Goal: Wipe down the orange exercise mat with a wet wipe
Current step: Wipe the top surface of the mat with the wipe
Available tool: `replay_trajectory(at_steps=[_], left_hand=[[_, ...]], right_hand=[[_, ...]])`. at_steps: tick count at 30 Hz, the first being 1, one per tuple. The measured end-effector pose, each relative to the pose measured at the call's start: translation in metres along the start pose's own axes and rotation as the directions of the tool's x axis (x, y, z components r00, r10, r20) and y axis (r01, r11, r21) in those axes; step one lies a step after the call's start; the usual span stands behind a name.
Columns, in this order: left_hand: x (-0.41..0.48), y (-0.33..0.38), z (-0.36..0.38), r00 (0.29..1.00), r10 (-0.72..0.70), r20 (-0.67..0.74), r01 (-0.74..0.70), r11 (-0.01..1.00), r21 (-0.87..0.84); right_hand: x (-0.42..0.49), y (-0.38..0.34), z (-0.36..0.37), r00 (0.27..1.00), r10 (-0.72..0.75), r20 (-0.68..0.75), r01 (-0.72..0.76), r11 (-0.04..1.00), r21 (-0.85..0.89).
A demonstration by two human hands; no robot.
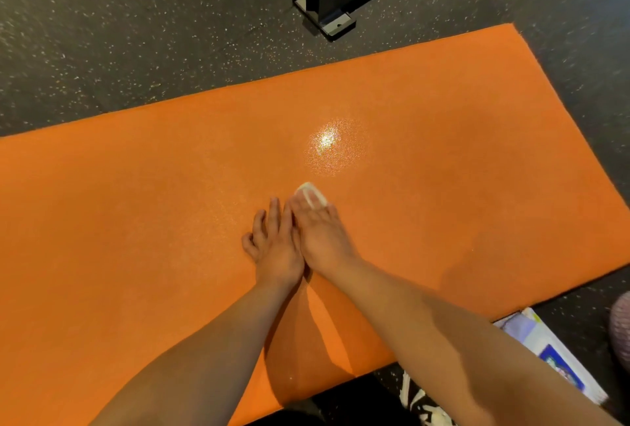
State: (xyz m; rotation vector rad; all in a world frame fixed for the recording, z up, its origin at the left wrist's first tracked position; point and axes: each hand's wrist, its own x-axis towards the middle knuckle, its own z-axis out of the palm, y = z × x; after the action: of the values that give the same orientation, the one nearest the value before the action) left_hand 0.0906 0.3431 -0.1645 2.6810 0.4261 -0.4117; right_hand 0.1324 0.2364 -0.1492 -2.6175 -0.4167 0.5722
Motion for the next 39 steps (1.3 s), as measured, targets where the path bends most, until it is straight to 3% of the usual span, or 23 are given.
replay_trajectory(at_steps=[3, 8, 13, 15, 19, 20, 23, 25, 27, 31, 36, 39], left_hand=[[0.0, -0.002, -0.002, 1.0, 0.003, 0.006, -0.003, 1.0, -0.02], [0.001, 0.001, -0.004, 1.0, 0.002, 0.013, -0.002, 1.0, -0.01], [0.003, 0.002, -0.01, 1.0, -0.014, 0.008, 0.015, 0.997, -0.08], [0.005, 0.001, -0.014, 1.0, -0.011, -0.01, 0.01, 0.997, -0.077], [0.022, 0.001, -0.018, 0.998, 0.056, -0.011, -0.055, 0.997, 0.049], [0.027, 0.003, -0.018, 0.999, 0.051, 0.009, -0.051, 0.997, 0.057], [0.034, 0.003, -0.014, 0.999, 0.049, 0.018, -0.049, 0.998, 0.025], [0.031, 0.001, -0.011, 0.997, 0.073, -0.012, -0.073, 0.997, 0.017], [0.031, -0.001, -0.008, 0.997, 0.078, -0.022, -0.077, 0.996, 0.035], [0.032, 0.001, -0.008, 0.998, 0.061, -0.011, -0.061, 0.997, 0.055], [0.031, 0.0, -0.012, 0.998, 0.06, 0.01, -0.06, 0.998, -0.02], [0.029, 0.0, -0.014, 0.998, 0.055, -0.005, -0.055, 0.998, -0.012]], right_hand=[[0.003, 0.013, -0.006, 0.996, -0.08, 0.033, 0.081, 0.995, -0.056], [0.004, 0.034, -0.017, 0.971, 0.211, -0.109, -0.215, 0.976, -0.025], [-0.007, 0.002, -0.001, 0.999, -0.023, 0.03, 0.023, 1.0, -0.02], [-0.006, 0.012, -0.007, 0.999, -0.041, 0.029, 0.042, 0.998, -0.048], [0.005, 0.022, -0.012, 0.955, 0.251, -0.156, -0.249, 0.968, 0.03], [0.008, 0.016, -0.009, 0.949, 0.268, -0.167, -0.26, 0.963, 0.067], [0.01, 0.001, 0.001, 0.991, 0.094, -0.099, -0.084, 0.991, 0.103], [0.011, 0.011, -0.003, 0.999, -0.007, -0.053, 0.009, 0.999, 0.038], [0.014, 0.031, -0.008, 0.996, 0.01, -0.083, -0.013, 0.999, -0.046], [0.021, 0.031, -0.012, 0.941, 0.259, -0.218, -0.255, 0.966, 0.046], [0.023, 0.001, -0.004, 0.999, 0.02, -0.034, -0.018, 0.999, 0.051], [0.023, 0.023, -0.015, 0.996, 0.066, -0.052, -0.069, 0.996, -0.049]])
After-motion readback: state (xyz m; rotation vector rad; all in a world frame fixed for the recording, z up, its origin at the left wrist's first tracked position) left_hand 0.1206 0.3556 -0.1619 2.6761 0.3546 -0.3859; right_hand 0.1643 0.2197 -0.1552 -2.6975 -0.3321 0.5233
